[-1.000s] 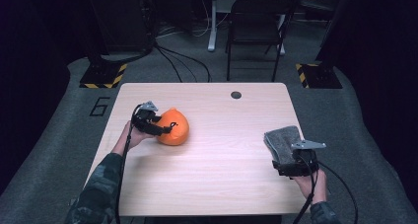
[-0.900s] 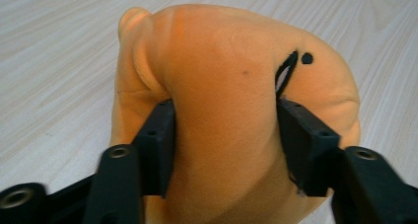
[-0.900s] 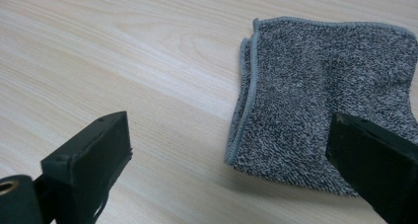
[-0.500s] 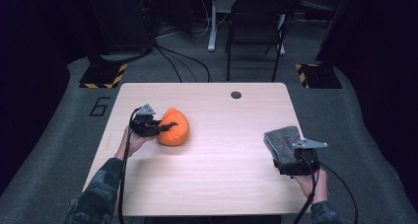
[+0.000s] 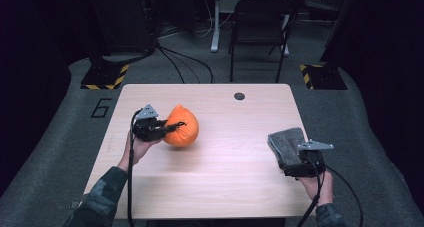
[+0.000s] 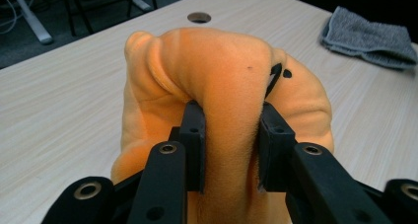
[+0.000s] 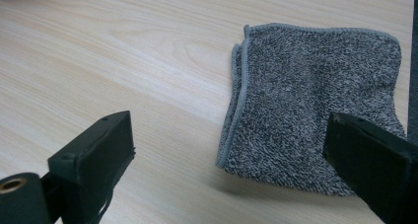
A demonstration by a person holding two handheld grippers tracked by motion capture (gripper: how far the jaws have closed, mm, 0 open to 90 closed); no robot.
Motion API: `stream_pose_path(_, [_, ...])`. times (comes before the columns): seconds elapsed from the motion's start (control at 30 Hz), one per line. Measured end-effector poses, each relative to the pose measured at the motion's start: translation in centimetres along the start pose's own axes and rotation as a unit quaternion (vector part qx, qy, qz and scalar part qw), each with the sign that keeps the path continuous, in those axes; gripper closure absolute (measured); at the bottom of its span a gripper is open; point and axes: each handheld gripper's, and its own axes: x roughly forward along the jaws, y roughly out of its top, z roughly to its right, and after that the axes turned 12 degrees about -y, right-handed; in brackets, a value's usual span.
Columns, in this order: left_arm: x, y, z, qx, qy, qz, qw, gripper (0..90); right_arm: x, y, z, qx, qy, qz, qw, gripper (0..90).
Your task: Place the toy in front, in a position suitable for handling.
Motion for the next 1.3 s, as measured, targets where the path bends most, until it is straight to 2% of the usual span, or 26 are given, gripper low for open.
stream_pose_path(0.17, [-0.5,0.8,1.9,-0.014,0.013,0.023,0.9995,69.4,0.1,0.0,0.0,0.001,-0.001,-0.001,1.0,4.9])
stream_pose_path(0.4, [0.0,0.8,4.0,-0.03,0.036,0.03,0.9984,69.3,0.1,0.1,-0.2,-0.002,-0.001,-0.003,1.0,5.2])
stream_pose_path(0.47, [0.3,0.5,4.6,-0.044,0.05,0.038,0.9971,69.3,0.1,0.1,-0.2,-0.005,-0.001,-0.003,1.0,5.4])
stream_pose_path(0.53, [0.5,0.2,5.1,-0.059,0.053,0.046,0.9958,69.3,0.2,0.0,-0.3,-0.005,-0.003,-0.005,1.0,5.7])
stream_pose_path(0.6, [1.0,-0.1,5.6,-0.062,0.065,0.051,0.9946,69.3,0.2,-0.1,-0.3,-0.007,-0.002,-0.007,0.9999,5.7])
stream_pose_path(0.77, [2.5,-0.6,6.7,-0.087,0.065,0.065,0.992,69.1,0.4,-0.1,-0.5,-0.01,-0.002,-0.01,0.9999,5.8])
stream_pose_path(0.93, [4.2,-0.5,7.9,-0.093,0.073,0.076,0.9901,68.4,0.6,-0.1,-0.7,-0.012,-0.002,-0.013,0.9998,5.8])
stream_pose_path(0.97, [4.5,-0.5,8.1,-0.1,0.072,0.081,0.9892,68.3,0.6,-0.1,-0.7,-0.013,-0.002,-0.013,0.9998,5.8])
stream_pose_path(1.1, [6.3,-0.1,9.3,-0.099,0.067,0.075,0.99,67.9,0.7,-0.2,-0.8,-0.011,-0.001,-0.015,0.9998,5.7])
stream_pose_path(1.23, [7.5,-0.3,10.2,-0.107,0.064,0.08,0.9889,67.8,0.9,-0.2,-0.9,-0.01,0.002,-0.014,0.9998,5.9])
stream_pose_path(1.3, [8.0,-0.6,10.6,-0.126,0.061,0.086,0.9864,67.7,0.9,-0.2,-0.9,-0.011,0.002,-0.016,0.9998,5.9])
